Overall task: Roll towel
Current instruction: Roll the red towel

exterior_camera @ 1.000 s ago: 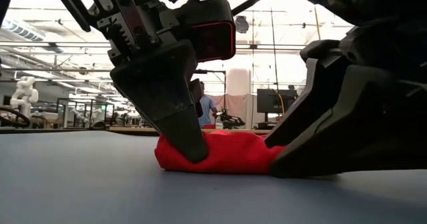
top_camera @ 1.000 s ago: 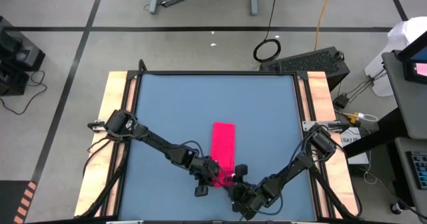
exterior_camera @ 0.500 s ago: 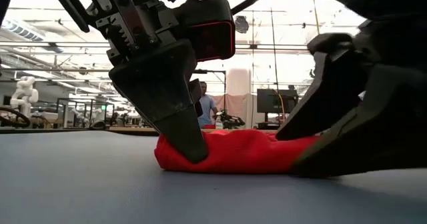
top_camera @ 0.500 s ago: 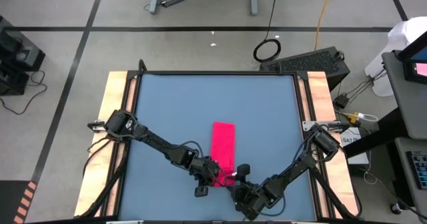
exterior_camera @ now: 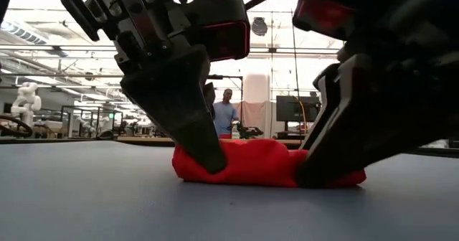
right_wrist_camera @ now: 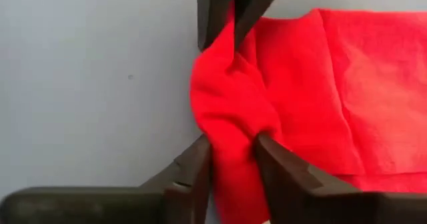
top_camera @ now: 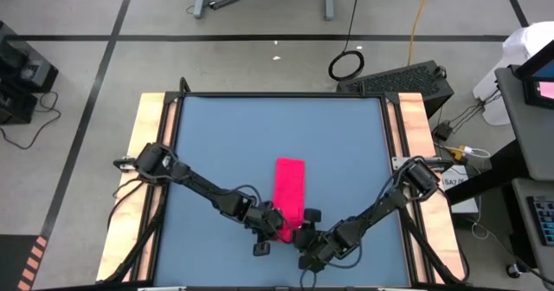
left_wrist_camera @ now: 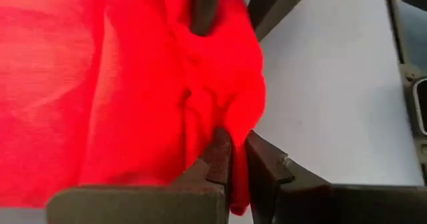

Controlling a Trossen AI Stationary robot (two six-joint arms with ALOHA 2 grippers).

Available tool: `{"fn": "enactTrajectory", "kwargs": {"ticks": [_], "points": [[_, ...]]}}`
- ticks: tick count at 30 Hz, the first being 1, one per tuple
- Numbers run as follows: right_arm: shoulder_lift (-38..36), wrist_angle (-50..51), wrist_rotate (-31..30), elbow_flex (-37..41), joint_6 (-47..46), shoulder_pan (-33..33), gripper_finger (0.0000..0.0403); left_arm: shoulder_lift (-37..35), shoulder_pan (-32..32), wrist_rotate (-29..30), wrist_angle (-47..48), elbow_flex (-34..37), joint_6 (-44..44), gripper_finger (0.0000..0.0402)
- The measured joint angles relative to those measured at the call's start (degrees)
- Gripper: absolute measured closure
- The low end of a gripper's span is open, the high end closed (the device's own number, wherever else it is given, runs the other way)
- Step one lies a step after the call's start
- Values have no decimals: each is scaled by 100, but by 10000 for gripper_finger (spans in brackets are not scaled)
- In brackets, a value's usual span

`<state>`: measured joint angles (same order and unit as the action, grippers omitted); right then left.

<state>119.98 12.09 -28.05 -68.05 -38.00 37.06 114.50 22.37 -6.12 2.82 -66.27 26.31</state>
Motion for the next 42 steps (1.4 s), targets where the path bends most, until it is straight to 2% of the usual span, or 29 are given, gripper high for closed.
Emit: {"fn": "enactTrajectory", "kwargs": {"ticks": [6,10,15,18,20,23,25,30,32,42], "points": [[-71,37,176,7,-402,-19,350,-342,115,423,161,4,-140,372],[-154,-19,460,9,-632,-86,365,-468,218,531,575,3,-439,362],[-162,-48,547,13,-795,-90,361,-713,324,567,1158,1,-448,301],[-169,-44,718,11,-984,-152,359,-872,406,903,1366,1,-533,258],[-173,-48,828,11,-1138,-186,359,-926,474,1122,1154,1,-727,233],[-187,-47,1072,11,-1327,-256,358,-919,806,1374,342,1,-1123,205],[-188,-41,1112,11,-1355,-273,358,-790,1079,1748,-171,-22,-1444,193],[-248,-19,1282,14,-1294,-340,358,-378,1499,3391,-190,-3,-1805,179],[-306,-17,1355,22,-1188,-369,358,-244,1591,3822,-192,-3,-1917,178],[-571,57,1808,37,-805,-442,358,376,1568,4024,-309,-6,-2236,178]]}}
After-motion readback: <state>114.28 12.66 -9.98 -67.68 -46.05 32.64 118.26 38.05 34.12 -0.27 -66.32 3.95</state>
